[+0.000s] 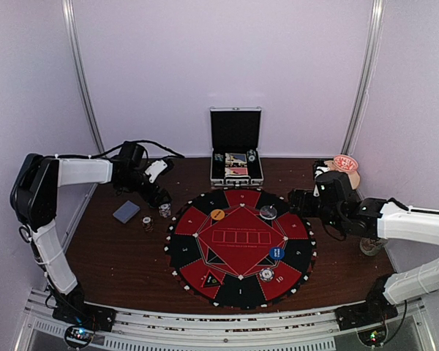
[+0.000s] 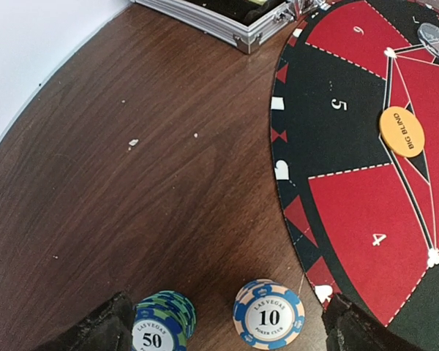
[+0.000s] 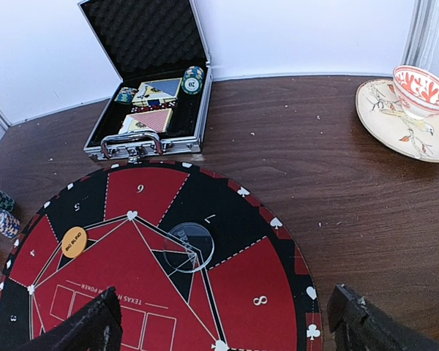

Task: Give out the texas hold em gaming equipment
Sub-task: Pick up the pile of poker chips from the pile of poker chips.

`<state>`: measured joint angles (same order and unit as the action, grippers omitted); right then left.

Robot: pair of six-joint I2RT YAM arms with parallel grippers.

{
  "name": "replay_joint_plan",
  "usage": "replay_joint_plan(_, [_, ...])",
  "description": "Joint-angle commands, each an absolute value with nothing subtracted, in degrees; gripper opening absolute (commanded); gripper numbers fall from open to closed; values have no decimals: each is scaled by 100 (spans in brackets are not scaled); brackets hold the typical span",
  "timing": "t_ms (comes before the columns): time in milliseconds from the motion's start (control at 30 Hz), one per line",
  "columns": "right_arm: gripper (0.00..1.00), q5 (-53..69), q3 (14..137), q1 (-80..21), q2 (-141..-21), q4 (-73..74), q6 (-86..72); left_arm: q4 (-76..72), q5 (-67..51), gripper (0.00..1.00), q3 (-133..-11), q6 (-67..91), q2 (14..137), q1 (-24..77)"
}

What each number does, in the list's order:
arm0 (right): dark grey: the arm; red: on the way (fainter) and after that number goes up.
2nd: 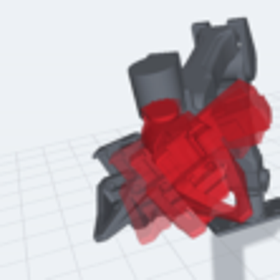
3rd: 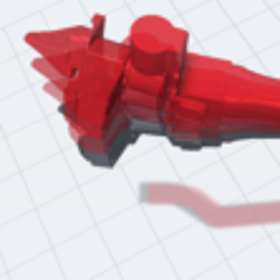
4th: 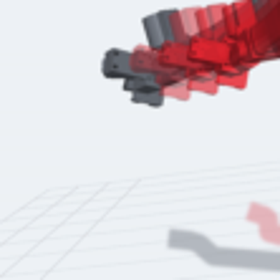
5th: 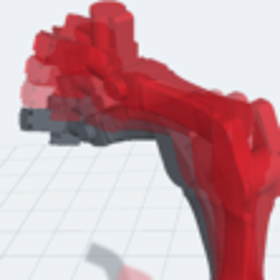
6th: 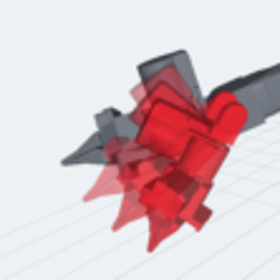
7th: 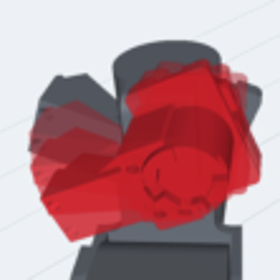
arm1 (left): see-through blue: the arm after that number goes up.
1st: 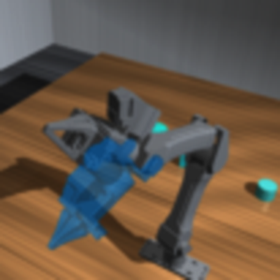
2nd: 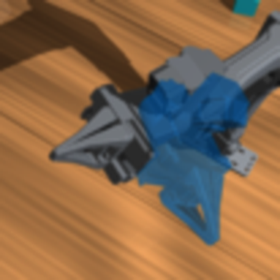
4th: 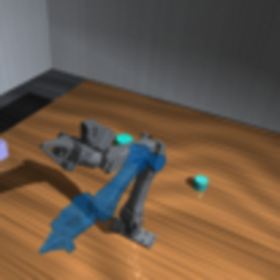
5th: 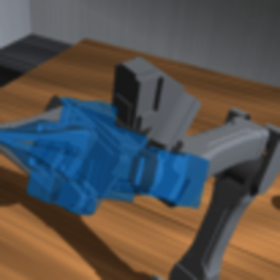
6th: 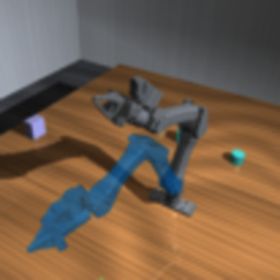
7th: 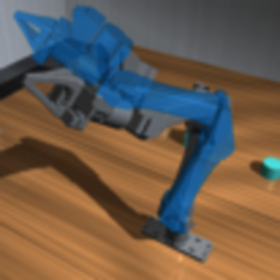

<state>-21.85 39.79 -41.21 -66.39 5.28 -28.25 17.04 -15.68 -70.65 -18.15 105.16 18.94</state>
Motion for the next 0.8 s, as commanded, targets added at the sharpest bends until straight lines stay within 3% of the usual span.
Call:
replay_joint_plan(0, [100,-2185,3946,-4087,-6671,431,-2760,1607,-1613,92,-7137,-1903,10667,1854])
replay_joint_plan(367, [100,-2168,3938,-4087,-6640,431,-2762,1688,-1607,89,-7163,-1929,10801,1854])
replay_joint_plan(767, [100,-2149,3929,-4087,-6591,441,-2763,1936,-1898,77,-7092,-2185,10729,1854])
